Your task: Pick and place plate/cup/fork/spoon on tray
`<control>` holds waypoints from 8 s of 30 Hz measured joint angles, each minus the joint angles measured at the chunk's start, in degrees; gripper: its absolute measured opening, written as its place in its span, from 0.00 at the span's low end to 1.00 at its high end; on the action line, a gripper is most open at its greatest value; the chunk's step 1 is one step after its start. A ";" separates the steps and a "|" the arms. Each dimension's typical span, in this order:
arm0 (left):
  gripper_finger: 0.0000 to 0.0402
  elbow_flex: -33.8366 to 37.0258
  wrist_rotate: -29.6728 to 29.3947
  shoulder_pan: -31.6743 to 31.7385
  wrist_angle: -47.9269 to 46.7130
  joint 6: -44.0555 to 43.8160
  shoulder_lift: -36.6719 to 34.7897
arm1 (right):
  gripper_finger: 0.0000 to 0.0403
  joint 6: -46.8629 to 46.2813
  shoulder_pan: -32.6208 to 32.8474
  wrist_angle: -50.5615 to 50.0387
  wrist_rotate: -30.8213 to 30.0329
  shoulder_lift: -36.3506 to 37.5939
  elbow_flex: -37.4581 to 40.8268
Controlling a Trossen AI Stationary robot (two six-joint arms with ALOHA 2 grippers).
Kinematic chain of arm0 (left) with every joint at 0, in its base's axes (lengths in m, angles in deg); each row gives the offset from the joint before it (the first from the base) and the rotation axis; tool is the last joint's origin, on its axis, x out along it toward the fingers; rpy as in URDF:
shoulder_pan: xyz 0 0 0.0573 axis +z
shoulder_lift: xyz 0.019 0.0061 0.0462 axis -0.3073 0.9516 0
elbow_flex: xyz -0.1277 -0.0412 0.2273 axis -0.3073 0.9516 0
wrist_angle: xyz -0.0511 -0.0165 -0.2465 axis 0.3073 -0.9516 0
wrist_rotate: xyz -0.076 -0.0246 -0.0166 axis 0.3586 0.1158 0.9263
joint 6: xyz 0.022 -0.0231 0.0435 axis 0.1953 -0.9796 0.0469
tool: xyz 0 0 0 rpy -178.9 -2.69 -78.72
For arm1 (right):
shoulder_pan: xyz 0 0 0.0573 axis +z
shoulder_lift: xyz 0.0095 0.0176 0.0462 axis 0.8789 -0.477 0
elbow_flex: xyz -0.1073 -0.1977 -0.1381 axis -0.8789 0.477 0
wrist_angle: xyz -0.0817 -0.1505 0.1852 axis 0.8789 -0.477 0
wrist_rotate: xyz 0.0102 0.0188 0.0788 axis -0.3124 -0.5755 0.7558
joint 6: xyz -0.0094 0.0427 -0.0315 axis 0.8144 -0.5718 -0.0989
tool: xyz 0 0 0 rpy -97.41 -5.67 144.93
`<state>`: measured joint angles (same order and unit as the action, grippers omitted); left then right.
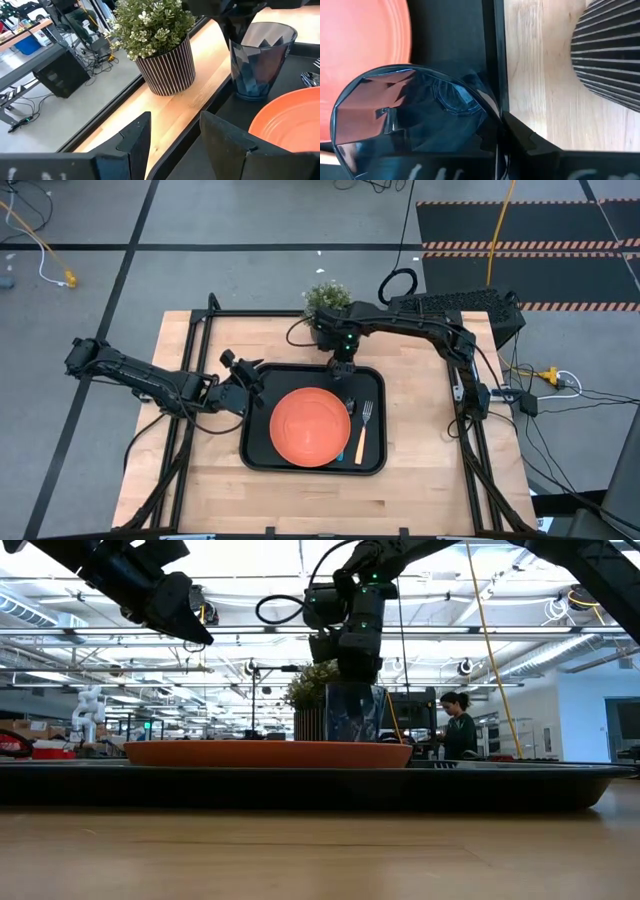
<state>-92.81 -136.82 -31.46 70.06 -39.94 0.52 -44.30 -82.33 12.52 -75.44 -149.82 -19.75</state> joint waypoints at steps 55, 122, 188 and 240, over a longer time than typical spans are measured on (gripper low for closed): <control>0.43 -41.07 49.86 18.04 -16.08 35.59 29.62 | 0.45 -21.01 1.71 44.76 -5.78 62.55 59.09; 0.03 -70.00 42.36 21.34 -73.78 35.79 53.55 | 0.45 -11.28 -1.70 48.79 -11.83 68.66 61.25; 0.19 -37.54 48.66 21.96 -58.99 20.70 36.28 | 0.45 -10.77 -1.72 47.27 -11.90 68.64 61.29; 0.20 -24.26 49.87 9.57 -29.63 13.25 36.74 | 0.45 -10.99 -1.70 47.27 -11.83 68.66 61.29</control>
<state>-117.07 -86.96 -21.89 40.43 -26.70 37.26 -55.28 -84.03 59.79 -87.27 -81.15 41.54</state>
